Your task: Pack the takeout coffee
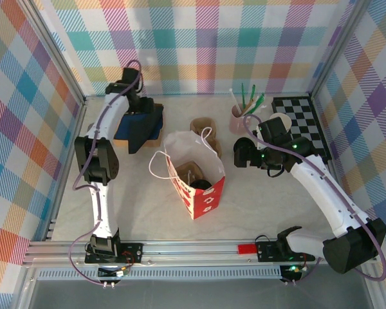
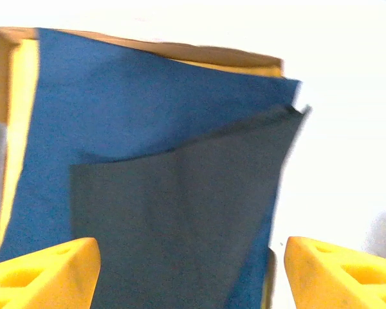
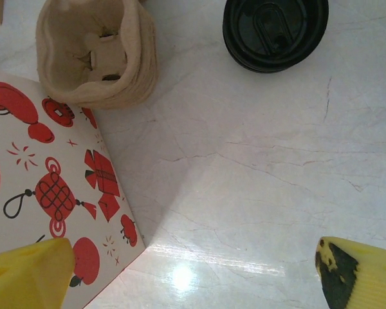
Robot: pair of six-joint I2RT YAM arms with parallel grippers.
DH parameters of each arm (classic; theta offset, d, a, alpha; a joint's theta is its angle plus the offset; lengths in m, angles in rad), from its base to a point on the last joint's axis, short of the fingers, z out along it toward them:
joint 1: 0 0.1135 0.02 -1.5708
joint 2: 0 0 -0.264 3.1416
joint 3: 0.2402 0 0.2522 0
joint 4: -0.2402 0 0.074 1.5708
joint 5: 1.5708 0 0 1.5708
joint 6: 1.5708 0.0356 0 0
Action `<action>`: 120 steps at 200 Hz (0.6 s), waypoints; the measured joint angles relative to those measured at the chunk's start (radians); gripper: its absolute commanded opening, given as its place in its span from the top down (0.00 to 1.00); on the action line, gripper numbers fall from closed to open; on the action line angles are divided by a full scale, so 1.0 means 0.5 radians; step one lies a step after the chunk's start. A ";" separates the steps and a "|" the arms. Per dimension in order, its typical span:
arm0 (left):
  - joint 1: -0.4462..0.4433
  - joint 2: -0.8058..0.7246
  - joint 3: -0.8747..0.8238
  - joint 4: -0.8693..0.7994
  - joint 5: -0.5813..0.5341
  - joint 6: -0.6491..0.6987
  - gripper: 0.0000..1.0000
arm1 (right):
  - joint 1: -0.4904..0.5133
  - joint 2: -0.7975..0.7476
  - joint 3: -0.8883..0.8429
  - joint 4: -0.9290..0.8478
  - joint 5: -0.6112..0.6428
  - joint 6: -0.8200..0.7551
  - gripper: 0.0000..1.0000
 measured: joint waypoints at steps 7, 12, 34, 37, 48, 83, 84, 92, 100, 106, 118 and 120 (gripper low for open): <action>-0.042 0.000 0.000 -0.014 -0.030 0.039 0.25 | 0.005 -0.004 0.000 0.003 -0.006 -0.013 0.01; -0.068 0.001 0.000 -0.023 -0.054 0.060 0.25 | 0.005 -0.007 -0.001 0.005 -0.011 -0.019 0.01; -0.153 0.001 0.000 -0.064 -0.185 0.137 0.26 | 0.007 -0.026 -0.015 0.014 -0.024 -0.035 0.01; -0.160 0.002 0.000 -0.065 -0.198 0.144 0.26 | 0.007 -0.027 -0.017 0.014 -0.027 -0.035 0.01; -0.176 0.004 0.000 -0.074 -0.246 0.153 0.27 | 0.007 -0.031 -0.025 0.018 -0.029 -0.037 0.01; -0.169 0.014 0.000 -0.111 -0.330 0.160 0.29 | 0.007 -0.037 -0.047 0.021 -0.029 -0.044 0.01; -0.169 0.014 0.000 -0.111 -0.330 0.160 0.29 | 0.007 -0.037 -0.047 0.021 -0.029 -0.044 0.01; -0.169 0.021 0.000 -0.114 -0.331 0.160 0.29 | 0.007 -0.037 -0.050 0.021 -0.029 -0.044 0.01; -0.169 0.028 0.000 -0.121 -0.330 0.159 0.29 | 0.007 -0.037 -0.052 0.023 -0.029 -0.044 0.01; -0.169 0.034 -0.001 -0.124 -0.330 0.160 0.29 | 0.007 -0.037 -0.053 0.024 -0.029 -0.044 0.01; -0.172 0.048 -0.002 -0.127 -0.331 0.159 0.29 | 0.007 -0.037 -0.058 0.027 -0.030 -0.043 0.01; -0.172 0.050 -0.003 -0.127 -0.331 0.159 0.29 | 0.007 -0.037 -0.059 0.027 -0.030 -0.043 0.01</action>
